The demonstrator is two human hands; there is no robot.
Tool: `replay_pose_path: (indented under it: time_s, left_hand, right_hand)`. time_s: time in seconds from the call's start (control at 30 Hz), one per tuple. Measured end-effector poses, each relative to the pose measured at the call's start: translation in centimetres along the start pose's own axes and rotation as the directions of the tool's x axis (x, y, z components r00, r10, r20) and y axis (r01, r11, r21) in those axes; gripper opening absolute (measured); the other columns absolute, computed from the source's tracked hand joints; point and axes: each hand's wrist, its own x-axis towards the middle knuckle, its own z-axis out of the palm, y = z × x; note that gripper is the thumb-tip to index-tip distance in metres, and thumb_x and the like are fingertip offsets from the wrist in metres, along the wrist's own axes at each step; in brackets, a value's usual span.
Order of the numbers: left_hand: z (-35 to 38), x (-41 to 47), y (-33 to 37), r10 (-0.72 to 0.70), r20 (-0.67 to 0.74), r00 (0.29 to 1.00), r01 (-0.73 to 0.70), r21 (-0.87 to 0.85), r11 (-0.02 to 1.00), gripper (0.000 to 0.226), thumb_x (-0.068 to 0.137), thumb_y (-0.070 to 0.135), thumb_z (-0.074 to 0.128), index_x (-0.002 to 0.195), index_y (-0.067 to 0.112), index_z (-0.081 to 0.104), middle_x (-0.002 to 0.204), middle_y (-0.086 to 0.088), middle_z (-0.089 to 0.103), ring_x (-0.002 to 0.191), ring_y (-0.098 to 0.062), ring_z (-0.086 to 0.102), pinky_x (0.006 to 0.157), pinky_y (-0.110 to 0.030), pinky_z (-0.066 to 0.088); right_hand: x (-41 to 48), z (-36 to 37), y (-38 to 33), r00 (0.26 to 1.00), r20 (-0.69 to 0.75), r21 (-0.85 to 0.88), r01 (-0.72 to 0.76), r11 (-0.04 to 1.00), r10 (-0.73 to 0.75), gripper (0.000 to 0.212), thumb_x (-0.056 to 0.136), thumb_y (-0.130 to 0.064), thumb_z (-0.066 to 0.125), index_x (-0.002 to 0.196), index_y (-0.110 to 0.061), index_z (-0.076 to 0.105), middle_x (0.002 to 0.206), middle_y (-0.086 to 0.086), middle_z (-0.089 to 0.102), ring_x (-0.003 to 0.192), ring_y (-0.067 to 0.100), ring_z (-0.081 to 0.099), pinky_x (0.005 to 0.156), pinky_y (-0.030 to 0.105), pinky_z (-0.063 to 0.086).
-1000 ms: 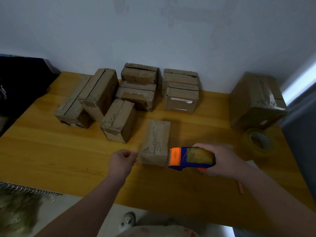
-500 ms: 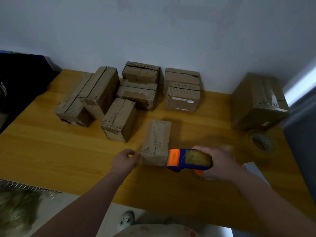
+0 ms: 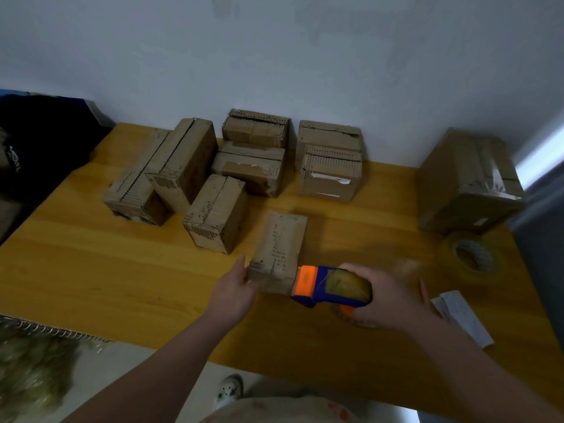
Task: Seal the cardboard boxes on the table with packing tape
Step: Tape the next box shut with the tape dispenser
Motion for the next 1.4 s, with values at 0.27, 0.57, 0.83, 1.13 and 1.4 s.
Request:
replay_pose_path:
  time_s: [0.27,0.57,0.83,1.13,1.4]
  left_hand:
    - [0.6,-0.5,0.6,0.276,0.220,0.935,-0.323,0.851,0.414,0.089,0.091,0.017,0.045,0.148,0.018,-0.022,0.145,0.003,-0.037,0.133,-0.013,-0.035,0.112,-0.042,-0.020]
    - [0.1,0.9,0.1,0.331,0.349,0.877,-0.462,0.805,0.374,0.088,0.091,0.010,0.047,0.149,0.029,-0.017,0.152,0.012,-0.024,0.133,-0.005,-0.029,0.104,-0.025,-0.026]
    - [0.0,1.3,-0.2,0.363,0.352,0.863,-0.482,0.789,0.380,0.089,0.093,0.022,0.054,0.147,0.034,-0.015,0.153,0.011,-0.021,0.136,-0.005,-0.022,0.111,-0.030,-0.016]
    - [0.2,1.3,0.0,0.374,0.326,0.868,-0.468,0.789,0.398,0.087,0.094,0.019,0.055,0.147,0.035,-0.013,0.147,0.014,-0.025,0.136,-0.005,-0.021,0.112,-0.030,-0.014]
    - [0.1,1.5,0.0,0.365,0.328,0.871,-0.465,0.790,0.399,0.085,0.095,0.017,0.053,0.150,0.035,-0.010,0.146,0.017,-0.025,0.135,-0.002,-0.019,0.112,-0.028,-0.013]
  right_hand:
    - [0.5,2.1,-0.5,0.996,-0.080,-0.054,0.046,0.997,-0.051,0.069,0.072,-0.021,0.079,0.130,-0.040,0.048,0.110,-0.004,0.053,0.090,0.013,0.055,0.073,0.028,0.049]
    - [0.9,2.5,0.4,0.994,-0.074,-0.043,0.074,0.996,-0.077,0.067,0.069,-0.032,0.078,0.127,-0.047,0.047,0.109,-0.006,0.059,0.086,0.012,0.062,0.072,0.033,0.056]
    - [0.2,0.0,-0.1,0.988,-0.051,-0.077,0.143,0.987,-0.147,0.065,0.069,-0.025,0.079,0.123,-0.046,0.050,0.107,-0.011,0.059,0.090,0.005,0.057,0.070,0.022,0.051]
    - [-2.0,-1.6,-0.3,0.986,0.016,-0.147,0.167,0.975,-0.166,0.074,0.069,-0.030,0.080,0.131,-0.046,0.043,0.113,-0.016,0.057,0.100,0.003,0.056,0.083,0.030,0.055]
    - [-2.7,-2.4,-1.3,0.994,0.055,-0.205,0.105,0.973,-0.095,0.072,0.075,-0.034,0.077,0.131,-0.052,0.037,0.105,-0.023,0.054,0.086,-0.006,0.052,0.057,0.008,0.037]
